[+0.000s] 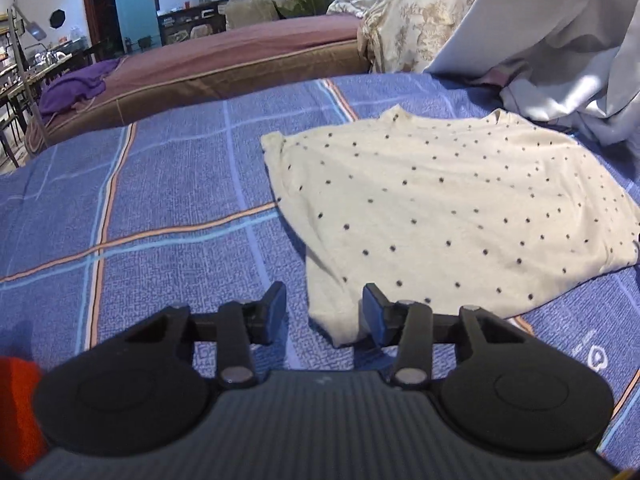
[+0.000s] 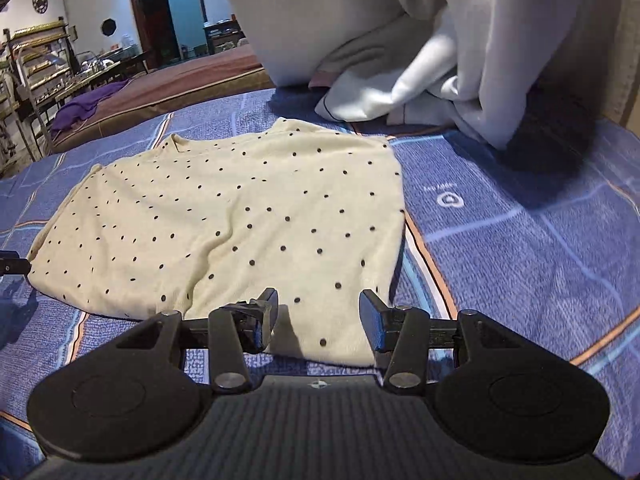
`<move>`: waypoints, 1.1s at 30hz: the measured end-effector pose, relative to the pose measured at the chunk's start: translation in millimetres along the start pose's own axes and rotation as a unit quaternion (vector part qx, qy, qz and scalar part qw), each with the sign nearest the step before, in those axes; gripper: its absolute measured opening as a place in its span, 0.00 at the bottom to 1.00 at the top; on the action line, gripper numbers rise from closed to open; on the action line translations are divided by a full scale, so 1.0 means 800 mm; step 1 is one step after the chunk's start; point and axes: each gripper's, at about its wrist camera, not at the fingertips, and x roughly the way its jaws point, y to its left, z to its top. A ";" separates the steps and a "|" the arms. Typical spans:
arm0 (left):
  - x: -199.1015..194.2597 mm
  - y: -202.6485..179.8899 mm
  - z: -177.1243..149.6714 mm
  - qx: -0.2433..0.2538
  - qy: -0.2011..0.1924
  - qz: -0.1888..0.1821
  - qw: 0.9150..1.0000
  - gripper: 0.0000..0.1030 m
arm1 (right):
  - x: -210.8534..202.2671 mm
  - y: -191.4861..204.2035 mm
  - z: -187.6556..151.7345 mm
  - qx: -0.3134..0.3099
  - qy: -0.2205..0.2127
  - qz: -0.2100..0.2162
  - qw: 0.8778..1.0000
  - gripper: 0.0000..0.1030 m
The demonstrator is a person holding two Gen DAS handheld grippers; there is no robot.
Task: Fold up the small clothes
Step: 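Open both grippers and release the folded shirt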
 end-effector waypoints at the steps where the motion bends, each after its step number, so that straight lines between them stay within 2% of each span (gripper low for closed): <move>1: 0.000 -0.005 0.002 0.004 0.005 -0.007 1.000 0.41 | -0.002 0.004 -0.005 0.006 0.000 0.005 1.000 0.76; 2: 0.003 -0.012 0.004 0.012 0.012 -0.011 1.000 0.41 | -0.004 0.005 -0.007 0.006 0.000 0.009 1.000 0.76; 4: 0.017 -0.019 0.004 0.022 0.030 0.006 0.999 0.38 | -0.003 0.013 -0.010 0.001 -0.001 0.008 1.000 0.76; 6: 0.028 -0.015 -0.001 0.011 0.042 0.015 0.999 0.30 | -0.004 0.016 -0.012 0.001 -0.003 0.010 1.000 0.76; 7: 0.031 -0.010 -0.006 0.004 0.046 0.010 0.999 0.28 | -0.006 0.017 -0.012 0.005 -0.006 0.012 1.000 0.76; 9: 0.035 0.001 -0.015 -0.012 0.049 -0.011 0.999 0.19 | -0.008 0.018 -0.010 0.008 -0.011 0.015 1.000 0.76; 10: 0.035 0.011 -0.017 -0.035 0.048 -0.024 0.998 0.18 | -0.009 0.018 -0.010 0.006 -0.013 0.014 1.000 0.75; 11: 0.035 0.024 -0.018 -0.065 0.043 -0.045 0.996 0.13 | -0.009 0.017 -0.010 0.004 -0.013 0.012 1.000 0.74; 13: 0.034 0.042 -0.013 -0.084 0.038 -0.063 0.994 0.09 | -0.005 0.013 -0.011 0.003 -0.003 0.011 1.000 0.61; 15: 0.028 0.063 -0.004 -0.099 0.026 -0.072 0.992 0.03 | -0.004 0.006 -0.014 0.011 0.001 0.002 1.000 0.60; 19: 0.004 0.108 0.014 -0.116 0.009 -0.062 0.991 0.03 | -0.008 -0.007 -0.020 0.030 -0.001 -0.014 0.999 0.60; 22: 0.007 0.123 0.009 -0.113 0.029 -0.038 0.992 0.03 | -0.008 -0.012 -0.023 0.037 -0.001 -0.013 0.999 0.60; 24: 0.005 0.118 0.003 -0.123 0.036 -0.068 0.989 0.24 | -0.009 -0.013 -0.023 0.044 -0.003 -0.007 0.999 0.64; 25: 0.002 0.109 0.001 -0.123 0.033 -0.083 0.988 0.31 | -0.009 -0.016 -0.022 0.058 -0.006 -0.001 0.998 0.73; 26: -0.002 0.096 0.000 -0.115 0.028 -0.084 0.989 0.51 | -0.011 -0.019 -0.022 0.074 -0.010 -0.001 0.997 0.79; 27: -0.008 0.075 -0.002 -0.090 0.019 -0.081 0.993 0.61 | -0.012 -0.022 -0.022 0.091 -0.014 -0.006 0.996 0.89; 29: -0.015 0.021 0.003 0.000 -0.003 -0.080 0.997 0.61 | -0.015 -0.031 -0.022 0.119 -0.016 -0.013 0.993 0.92; 30: -0.016 -0.009 0.004 0.054 -0.012 -0.084 0.995 0.62 | -0.016 -0.037 -0.022 0.134 -0.016 -0.008 0.991 0.92; 32: -0.011 -0.075 0.003 0.158 -0.020 -0.098 0.982 0.62 | -0.016 -0.053 -0.023 0.175 -0.013 0.005 0.984 0.92; 33: -0.007 -0.107 0.001 0.205 -0.027 -0.108 0.972 0.62 | -0.015 -0.064 -0.023 0.201 -0.010 0.015 0.979 0.92</move>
